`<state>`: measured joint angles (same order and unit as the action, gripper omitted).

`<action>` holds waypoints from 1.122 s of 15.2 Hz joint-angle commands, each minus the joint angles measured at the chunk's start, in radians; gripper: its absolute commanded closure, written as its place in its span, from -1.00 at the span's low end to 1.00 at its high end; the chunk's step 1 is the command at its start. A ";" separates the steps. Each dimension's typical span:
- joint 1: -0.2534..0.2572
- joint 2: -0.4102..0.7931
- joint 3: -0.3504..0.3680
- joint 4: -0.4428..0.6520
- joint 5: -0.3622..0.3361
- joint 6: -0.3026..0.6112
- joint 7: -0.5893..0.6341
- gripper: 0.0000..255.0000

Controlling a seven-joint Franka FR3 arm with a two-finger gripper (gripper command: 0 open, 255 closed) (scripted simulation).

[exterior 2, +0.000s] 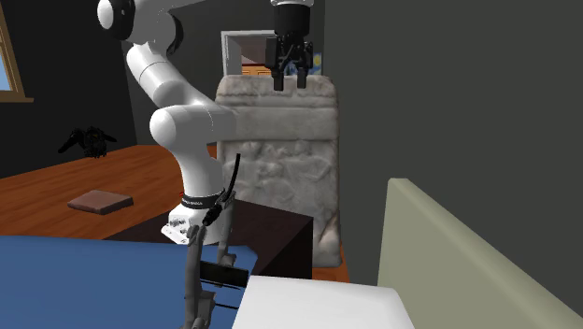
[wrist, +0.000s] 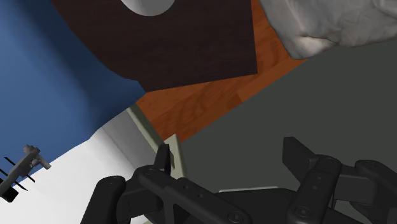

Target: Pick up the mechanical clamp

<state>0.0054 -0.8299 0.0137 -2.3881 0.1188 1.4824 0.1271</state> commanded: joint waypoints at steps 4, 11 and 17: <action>-0.016 -0.041 -0.067 -0.074 -0.053 0.053 -0.095 -1.00; -0.063 -0.073 -0.245 -0.197 -0.184 0.201 -0.317 -1.00; -0.093 -0.014 -0.419 -0.241 -0.284 0.357 -0.512 -1.00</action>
<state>-0.0807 -0.8501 -0.3739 -2.6179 -0.1468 1.8117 -0.3478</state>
